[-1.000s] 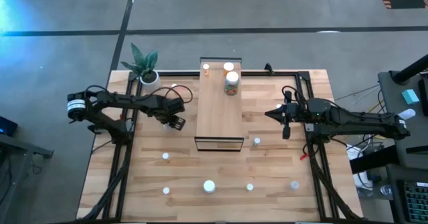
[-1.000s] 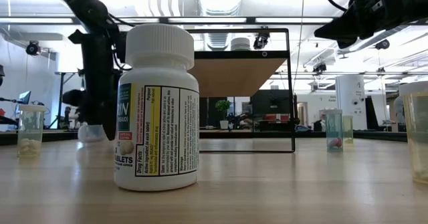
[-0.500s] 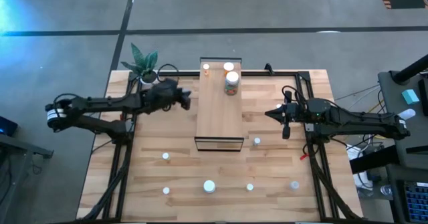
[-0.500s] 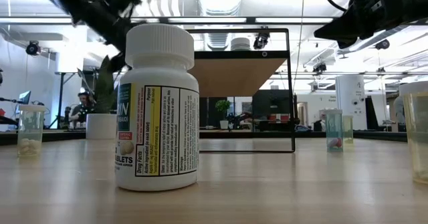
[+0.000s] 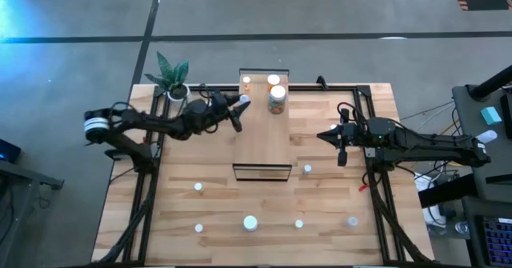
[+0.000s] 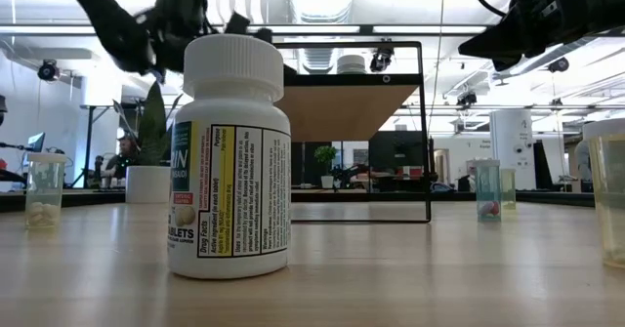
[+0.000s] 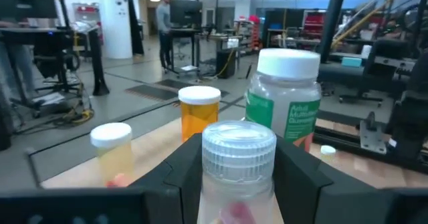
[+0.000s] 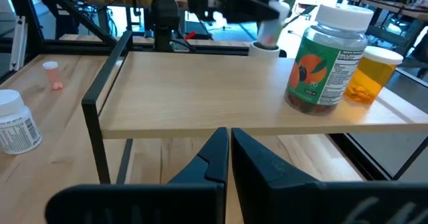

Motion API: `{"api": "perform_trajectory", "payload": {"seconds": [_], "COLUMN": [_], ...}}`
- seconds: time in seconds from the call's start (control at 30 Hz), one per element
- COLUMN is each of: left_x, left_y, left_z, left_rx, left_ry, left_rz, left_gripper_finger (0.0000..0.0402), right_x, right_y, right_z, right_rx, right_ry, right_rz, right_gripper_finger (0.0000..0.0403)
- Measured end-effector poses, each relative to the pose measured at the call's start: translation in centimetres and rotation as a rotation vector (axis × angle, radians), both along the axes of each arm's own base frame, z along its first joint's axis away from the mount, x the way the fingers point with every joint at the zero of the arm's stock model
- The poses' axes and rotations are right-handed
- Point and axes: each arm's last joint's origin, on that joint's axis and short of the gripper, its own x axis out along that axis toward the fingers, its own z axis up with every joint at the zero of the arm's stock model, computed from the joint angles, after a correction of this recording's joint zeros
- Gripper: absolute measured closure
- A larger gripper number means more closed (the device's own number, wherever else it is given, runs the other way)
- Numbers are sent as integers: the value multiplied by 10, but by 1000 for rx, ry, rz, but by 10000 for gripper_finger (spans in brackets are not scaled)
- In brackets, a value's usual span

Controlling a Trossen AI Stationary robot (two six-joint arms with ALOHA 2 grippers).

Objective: Pick and place medicine bottles onto shelf by color
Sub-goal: Put the top transparent pill bottle on the shelf

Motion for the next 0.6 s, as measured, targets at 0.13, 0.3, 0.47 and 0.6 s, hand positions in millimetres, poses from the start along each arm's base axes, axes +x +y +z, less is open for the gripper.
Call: {"api": "perform_trajectory", "payload": {"seconds": [0.13,0.3,0.47,0.6], "left_x": [5,5,7,12], "left_y": [14,26,33,40], "left_z": [-12,-17,-23,-23], "left_rx": [-3,-5,-15,-13], "left_ry": [3,11,35,37], "left_rz": [-14,-19,-28,-57], "left_gripper_finger": [279,279,279,279], "right_x": [0,0,0,0], "right_y": [0,0,0,0], "right_z": [0,0,0,0], "right_rx": [0,0,0,-1], "right_ry": [0,0,-3,-5], "right_rz": [0,0,0,0], "right_gripper_finger": [394,394,394,394]}}
